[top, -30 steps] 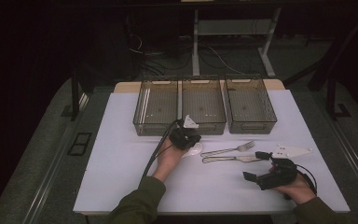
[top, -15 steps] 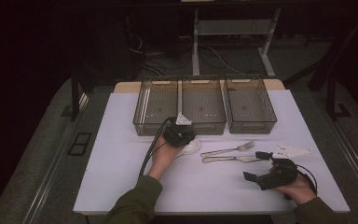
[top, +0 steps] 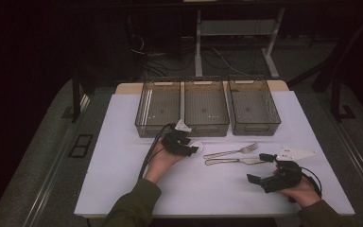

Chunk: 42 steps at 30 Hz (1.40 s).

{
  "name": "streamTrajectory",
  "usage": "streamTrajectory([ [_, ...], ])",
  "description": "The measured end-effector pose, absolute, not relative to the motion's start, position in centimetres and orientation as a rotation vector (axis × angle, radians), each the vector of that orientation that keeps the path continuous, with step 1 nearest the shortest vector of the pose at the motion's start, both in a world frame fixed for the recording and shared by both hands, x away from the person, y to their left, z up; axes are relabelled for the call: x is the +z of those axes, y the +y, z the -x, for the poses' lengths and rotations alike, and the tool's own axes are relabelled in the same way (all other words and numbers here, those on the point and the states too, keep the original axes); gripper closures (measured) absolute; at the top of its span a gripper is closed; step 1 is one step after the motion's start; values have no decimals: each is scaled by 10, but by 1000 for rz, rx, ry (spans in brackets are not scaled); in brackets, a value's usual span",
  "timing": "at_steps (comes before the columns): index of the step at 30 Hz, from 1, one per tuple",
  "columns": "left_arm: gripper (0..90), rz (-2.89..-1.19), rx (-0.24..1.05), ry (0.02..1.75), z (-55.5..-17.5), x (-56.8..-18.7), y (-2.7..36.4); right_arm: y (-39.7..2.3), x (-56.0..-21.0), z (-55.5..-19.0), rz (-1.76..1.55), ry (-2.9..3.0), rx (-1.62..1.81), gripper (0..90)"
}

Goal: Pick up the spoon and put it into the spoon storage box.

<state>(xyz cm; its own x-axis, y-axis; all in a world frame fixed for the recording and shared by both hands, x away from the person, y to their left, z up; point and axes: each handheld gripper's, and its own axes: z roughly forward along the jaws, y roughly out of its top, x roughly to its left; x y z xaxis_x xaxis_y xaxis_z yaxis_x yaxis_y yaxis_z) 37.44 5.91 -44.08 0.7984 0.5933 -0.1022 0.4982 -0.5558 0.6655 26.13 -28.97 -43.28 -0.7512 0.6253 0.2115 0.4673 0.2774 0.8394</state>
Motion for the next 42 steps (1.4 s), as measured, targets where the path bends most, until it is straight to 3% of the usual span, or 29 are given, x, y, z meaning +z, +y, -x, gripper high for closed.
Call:
streamTrajectory([
  [8,494,-2310,173,750,-370,-442,54,-290,-433,-261,-1019,2377,1473,8],
  [24,621,-2379,220,648,-361,-440,44,-289,-432,-260,-1017,2381,1466,9],
  [26,658,-2367,222,651,-360,-438,45,-289,-432,-260,-1017,2381,1466,9],
  [27,740,-2367,219,646,-360,-437,47,-289,-432,-260,-1017,2381,1466,8],
  [32,809,-2361,209,628,-359,-434,48,-289,-432,-260,-1017,2381,1468,9],
  [42,818,-2366,224,622,-358,-433,47,-289,-432,-260,-1014,2381,1469,9],
])
